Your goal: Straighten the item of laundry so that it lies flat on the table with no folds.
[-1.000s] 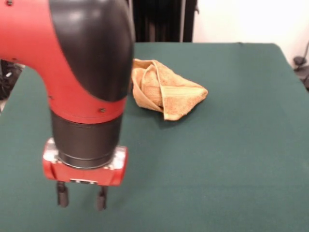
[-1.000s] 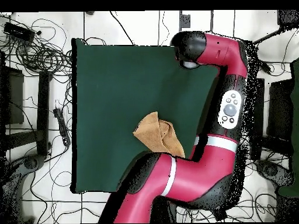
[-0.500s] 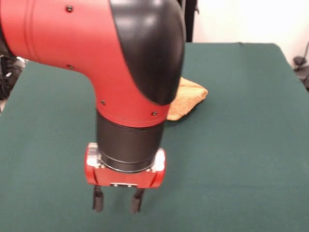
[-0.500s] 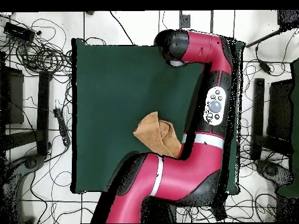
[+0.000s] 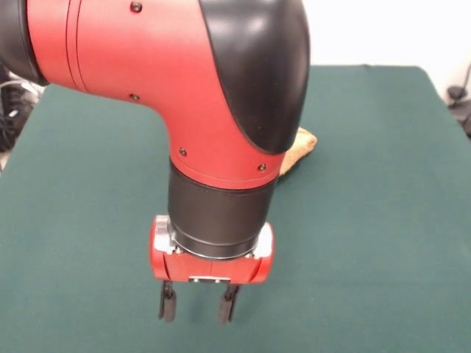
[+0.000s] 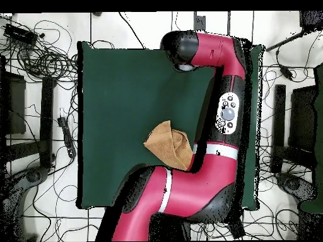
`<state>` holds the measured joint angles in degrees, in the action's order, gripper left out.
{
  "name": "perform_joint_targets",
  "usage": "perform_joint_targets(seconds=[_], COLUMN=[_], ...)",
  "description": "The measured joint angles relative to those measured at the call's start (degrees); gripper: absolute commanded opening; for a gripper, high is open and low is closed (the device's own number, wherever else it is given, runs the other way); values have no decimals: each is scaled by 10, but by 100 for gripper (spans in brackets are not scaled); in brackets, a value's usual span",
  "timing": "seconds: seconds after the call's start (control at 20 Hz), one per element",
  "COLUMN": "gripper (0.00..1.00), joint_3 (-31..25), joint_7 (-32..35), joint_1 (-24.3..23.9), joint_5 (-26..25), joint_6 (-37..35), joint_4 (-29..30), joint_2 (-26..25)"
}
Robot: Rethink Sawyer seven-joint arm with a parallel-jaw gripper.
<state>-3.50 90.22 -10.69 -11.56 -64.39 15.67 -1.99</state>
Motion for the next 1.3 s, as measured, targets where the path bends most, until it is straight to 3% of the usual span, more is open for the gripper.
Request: perform_joint_targets(seconds=[0.65,1.3], gripper=[100,100], joint_3=[10,19], joint_7=[0,0], joint_1=[0,1], joint_5=[12,30], joint_6=[0,0], joint_4=[75,84], joint_2=[53,70])
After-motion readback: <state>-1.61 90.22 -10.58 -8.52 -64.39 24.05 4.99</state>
